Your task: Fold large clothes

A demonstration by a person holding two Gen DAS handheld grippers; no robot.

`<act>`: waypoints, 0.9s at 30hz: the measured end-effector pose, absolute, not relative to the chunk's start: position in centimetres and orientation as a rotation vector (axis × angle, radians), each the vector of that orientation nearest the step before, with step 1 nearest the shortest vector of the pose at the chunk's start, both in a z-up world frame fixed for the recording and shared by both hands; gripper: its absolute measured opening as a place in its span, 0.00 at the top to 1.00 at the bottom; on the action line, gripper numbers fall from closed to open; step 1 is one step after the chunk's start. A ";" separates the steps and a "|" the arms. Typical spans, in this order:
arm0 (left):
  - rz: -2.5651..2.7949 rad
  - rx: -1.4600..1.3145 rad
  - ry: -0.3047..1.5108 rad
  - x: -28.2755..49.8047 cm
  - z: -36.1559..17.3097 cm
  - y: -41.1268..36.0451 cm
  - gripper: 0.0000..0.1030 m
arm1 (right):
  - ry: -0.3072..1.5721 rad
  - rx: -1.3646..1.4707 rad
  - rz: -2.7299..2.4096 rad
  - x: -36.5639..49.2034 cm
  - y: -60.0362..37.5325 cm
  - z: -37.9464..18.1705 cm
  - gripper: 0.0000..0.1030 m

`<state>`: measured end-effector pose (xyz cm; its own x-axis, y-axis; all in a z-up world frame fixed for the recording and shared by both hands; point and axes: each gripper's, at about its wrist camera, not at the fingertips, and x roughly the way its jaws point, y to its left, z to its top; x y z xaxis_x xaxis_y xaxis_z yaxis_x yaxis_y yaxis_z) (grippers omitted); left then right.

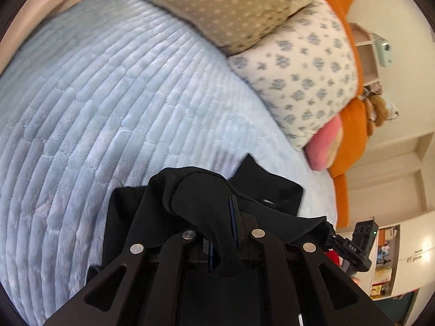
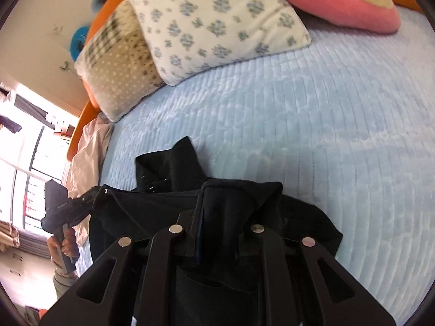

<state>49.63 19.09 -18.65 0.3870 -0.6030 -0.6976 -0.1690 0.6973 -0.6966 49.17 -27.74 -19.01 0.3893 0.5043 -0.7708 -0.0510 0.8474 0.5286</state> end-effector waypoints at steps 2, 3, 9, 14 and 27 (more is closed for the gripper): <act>-0.294 -0.800 1.190 50.1 -20.3 19.0 0.86 | 1.141 0.473 0.355 49.9 -27.8 -20.3 0.84; -0.287 -0.803 1.197 50.2 -20.9 19.0 0.86 | 1.148 0.472 0.349 50.2 -27.8 -21.0 0.84; -0.249 -0.772 1.254 50.4 -24.8 18.1 0.79 | 1.230 0.441 0.330 50.8 -27.1 -23.9 0.71; -0.266 -0.801 1.196 50.0 -23.1 18.3 0.61 | 1.276 0.508 0.357 50.8 -27.7 -22.5 0.47; -0.272 -0.706 1.026 45.7 -14.7 19.5 0.33 | 1.064 0.391 0.411 46.3 -30.5 -13.0 0.06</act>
